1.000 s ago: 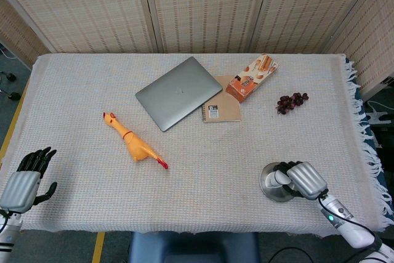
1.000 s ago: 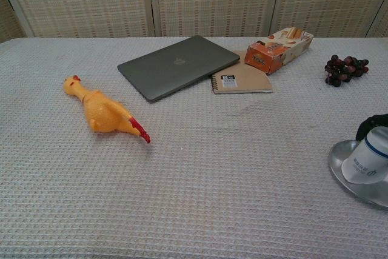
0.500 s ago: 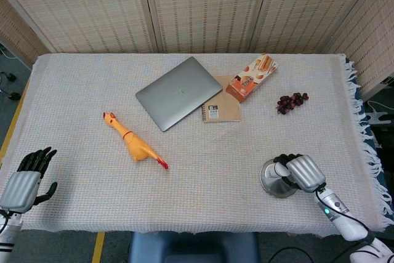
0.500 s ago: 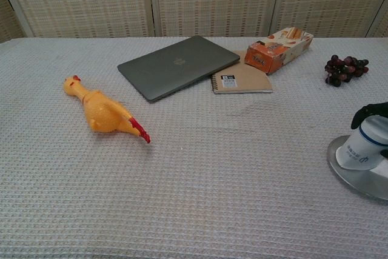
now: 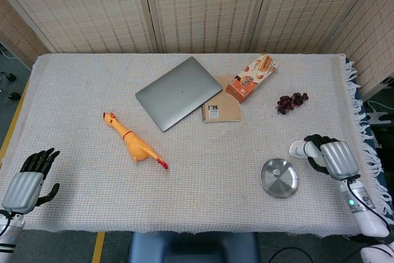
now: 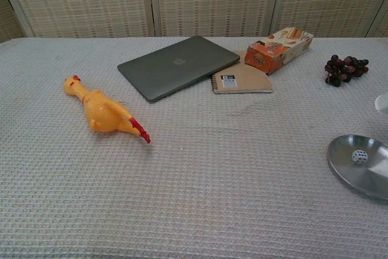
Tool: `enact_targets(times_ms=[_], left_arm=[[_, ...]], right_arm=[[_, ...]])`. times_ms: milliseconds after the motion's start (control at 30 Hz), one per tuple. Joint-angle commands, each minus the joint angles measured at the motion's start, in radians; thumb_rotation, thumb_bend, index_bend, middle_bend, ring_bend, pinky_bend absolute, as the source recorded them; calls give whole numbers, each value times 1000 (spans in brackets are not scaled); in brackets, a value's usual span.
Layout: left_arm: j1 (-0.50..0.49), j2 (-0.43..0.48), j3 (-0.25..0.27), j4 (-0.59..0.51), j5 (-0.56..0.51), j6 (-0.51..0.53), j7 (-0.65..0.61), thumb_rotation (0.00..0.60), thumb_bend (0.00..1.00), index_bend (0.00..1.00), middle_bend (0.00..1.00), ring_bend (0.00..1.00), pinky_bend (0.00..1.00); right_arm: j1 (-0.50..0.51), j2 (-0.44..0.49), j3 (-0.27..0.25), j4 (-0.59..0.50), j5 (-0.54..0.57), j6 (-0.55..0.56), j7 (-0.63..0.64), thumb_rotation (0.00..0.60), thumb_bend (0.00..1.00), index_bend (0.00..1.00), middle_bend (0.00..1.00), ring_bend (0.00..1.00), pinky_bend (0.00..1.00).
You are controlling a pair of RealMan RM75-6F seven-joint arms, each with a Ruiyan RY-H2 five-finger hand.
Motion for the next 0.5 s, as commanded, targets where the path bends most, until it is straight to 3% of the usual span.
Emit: enact_targets(times_ms=[33, 200, 300, 367, 500], left_arm=[[-1, -2, 0, -1, -4, -4, 5, 600, 397, 0, 0, 0, 78], [0, -5, -3, 1, -13, -3, 11, 600, 397, 0, 0, 0, 77], [0, -6, -4, 3, -14, -4, 10, 600, 396, 0, 0, 0, 77], [-2, -6, -3, 4, -15, -9, 11, 600, 396, 0, 0, 0, 78], [-3, -6, -2, 5, -14, -11, 9, 600, 396, 0, 0, 0, 78]], right_arm=[[43, -68, 44, 138, 91, -147, -15, 600, 286, 623, 475, 376, 534], [50, -83, 29, 144, 94, -194, -48, 600, 286, 485, 401, 295, 489], [38, -70, 16, 122, 85, -189, -46, 600, 285, 217, 253, 187, 388], [29, -46, 8, 83, 84, -194, -39, 600, 285, 30, 94, 62, 274], [-1, -8, -4, 21, 60, -141, -15, 600, 285, 0, 0, 0, 144]])
